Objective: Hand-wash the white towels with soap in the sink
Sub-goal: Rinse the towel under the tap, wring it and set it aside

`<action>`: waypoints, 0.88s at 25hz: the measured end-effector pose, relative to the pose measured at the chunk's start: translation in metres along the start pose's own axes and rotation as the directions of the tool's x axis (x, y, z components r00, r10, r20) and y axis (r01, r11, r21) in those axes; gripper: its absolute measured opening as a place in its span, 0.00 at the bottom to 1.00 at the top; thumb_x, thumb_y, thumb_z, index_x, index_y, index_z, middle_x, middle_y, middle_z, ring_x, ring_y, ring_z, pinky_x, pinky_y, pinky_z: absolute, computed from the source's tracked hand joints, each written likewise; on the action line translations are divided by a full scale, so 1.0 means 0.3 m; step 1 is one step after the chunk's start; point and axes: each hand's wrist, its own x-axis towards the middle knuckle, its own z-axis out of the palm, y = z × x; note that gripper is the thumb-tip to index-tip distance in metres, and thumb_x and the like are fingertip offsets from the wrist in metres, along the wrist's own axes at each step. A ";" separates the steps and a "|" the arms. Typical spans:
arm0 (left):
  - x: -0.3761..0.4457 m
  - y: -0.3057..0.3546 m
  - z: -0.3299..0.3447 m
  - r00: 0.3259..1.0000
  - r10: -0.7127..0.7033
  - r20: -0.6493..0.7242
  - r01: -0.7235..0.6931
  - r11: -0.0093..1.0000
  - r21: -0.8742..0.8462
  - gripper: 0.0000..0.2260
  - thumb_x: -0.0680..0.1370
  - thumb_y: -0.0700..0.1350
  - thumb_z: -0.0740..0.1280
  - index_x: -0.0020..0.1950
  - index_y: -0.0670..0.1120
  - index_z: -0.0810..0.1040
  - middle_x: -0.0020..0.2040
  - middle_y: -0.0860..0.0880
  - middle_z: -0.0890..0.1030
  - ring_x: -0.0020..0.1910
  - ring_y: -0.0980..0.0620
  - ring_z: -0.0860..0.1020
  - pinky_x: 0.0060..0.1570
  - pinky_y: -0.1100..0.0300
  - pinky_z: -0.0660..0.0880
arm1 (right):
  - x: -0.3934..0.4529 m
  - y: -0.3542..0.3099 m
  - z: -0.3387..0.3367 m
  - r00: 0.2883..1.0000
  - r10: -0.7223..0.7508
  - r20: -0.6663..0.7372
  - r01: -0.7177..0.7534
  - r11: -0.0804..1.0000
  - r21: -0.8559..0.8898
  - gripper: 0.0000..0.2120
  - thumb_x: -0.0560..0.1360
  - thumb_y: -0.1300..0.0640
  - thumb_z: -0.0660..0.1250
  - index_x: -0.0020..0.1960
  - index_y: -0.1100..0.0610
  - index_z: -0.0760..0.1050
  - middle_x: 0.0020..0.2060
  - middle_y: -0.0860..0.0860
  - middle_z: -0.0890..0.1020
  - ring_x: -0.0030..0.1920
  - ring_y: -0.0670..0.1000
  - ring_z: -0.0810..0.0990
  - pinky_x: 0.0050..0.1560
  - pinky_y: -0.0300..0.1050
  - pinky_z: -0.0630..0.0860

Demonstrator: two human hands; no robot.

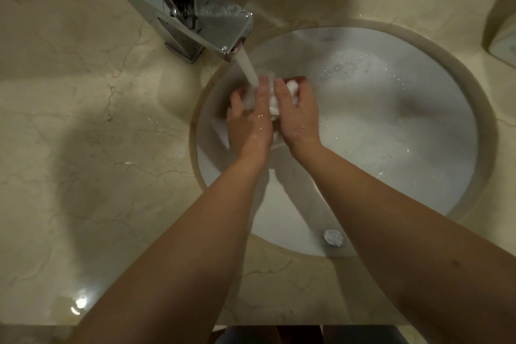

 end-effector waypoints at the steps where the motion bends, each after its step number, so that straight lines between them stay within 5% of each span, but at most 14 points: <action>1: 0.003 0.011 -0.012 1.000 0.021 -0.015 -0.021 0.999 -0.026 0.36 0.66 0.78 0.59 0.63 0.55 0.77 0.57 0.53 0.82 0.54 0.53 0.81 0.58 0.52 0.77 | -0.002 -0.009 0.002 1.000 -0.008 0.000 0.008 1.000 0.004 0.10 0.80 0.49 0.65 0.54 0.56 0.74 0.40 0.44 0.79 0.39 0.36 0.78 0.41 0.31 0.73; 4: 0.018 0.033 -0.054 0.995 0.092 -0.037 -0.093 0.995 -0.027 0.27 0.71 0.72 0.64 0.53 0.51 0.83 0.45 0.54 0.85 0.46 0.58 0.82 0.52 0.58 0.79 | 0.000 -0.042 0.004 1.000 -0.006 -0.017 0.006 1.000 0.004 0.10 0.81 0.48 0.63 0.59 0.50 0.74 0.45 0.42 0.80 0.45 0.36 0.78 0.47 0.30 0.74; 6: 0.025 0.016 -0.081 0.990 0.130 -0.061 -0.135 0.986 -0.094 0.20 0.75 0.63 0.69 0.49 0.46 0.85 0.39 0.53 0.85 0.40 0.60 0.82 0.44 0.64 0.78 | 0.033 -0.043 0.003 0.994 0.102 -0.029 -0.101 0.994 0.048 0.14 0.81 0.46 0.60 0.62 0.51 0.75 0.50 0.46 0.81 0.52 0.45 0.79 0.57 0.42 0.76; 9: 0.033 -0.019 -0.081 0.987 0.080 -0.142 -0.120 0.945 -0.303 0.13 0.76 0.45 0.74 0.55 0.38 0.84 0.43 0.49 0.86 0.38 0.65 0.81 0.44 0.67 0.79 | 0.070 -0.019 0.006 0.972 0.233 -0.040 -0.231 0.972 0.049 0.17 0.82 0.45 0.56 0.60 0.54 0.77 0.49 0.50 0.82 0.55 0.53 0.79 0.62 0.50 0.74; 11: 0.036 -0.030 -0.050 0.986 0.098 -0.137 -0.130 0.961 -0.243 0.13 0.75 0.47 0.75 0.56 0.41 0.85 0.47 0.48 0.86 0.43 0.62 0.82 0.49 0.64 0.80 | 0.062 0.003 0.016 0.994 0.090 -0.064 -0.094 0.994 -0.063 0.16 0.81 0.48 0.55 0.61 0.51 0.77 0.54 0.51 0.81 0.59 0.54 0.76 0.63 0.46 0.71; 16: 0.071 0.013 -0.008 0.970 0.224 -0.091 -0.240 0.943 -0.230 0.13 0.76 0.47 0.72 0.50 0.36 0.83 0.41 0.47 0.81 0.36 0.64 0.76 0.40 0.70 0.71 | 0.014 0.085 -0.008 0.970 -0.242 0.032 0.244 0.962 -0.121 0.26 0.78 0.42 0.55 0.69 0.55 0.73 0.68 0.55 0.73 0.68 0.53 0.71 0.68 0.42 0.68; 22: 0.080 -0.017 0.011 0.949 0.292 0.122 -0.233 0.906 -0.354 0.13 0.83 0.44 0.63 0.63 0.39 0.80 0.56 0.50 0.83 0.57 0.64 0.79 0.56 0.69 0.72 | 0.068 0.083 0.003 0.980 -0.197 -0.036 0.190 0.971 -0.142 0.29 0.74 0.38 0.61 0.68 0.55 0.75 0.62 0.52 0.81 0.62 0.51 0.78 0.63 0.47 0.74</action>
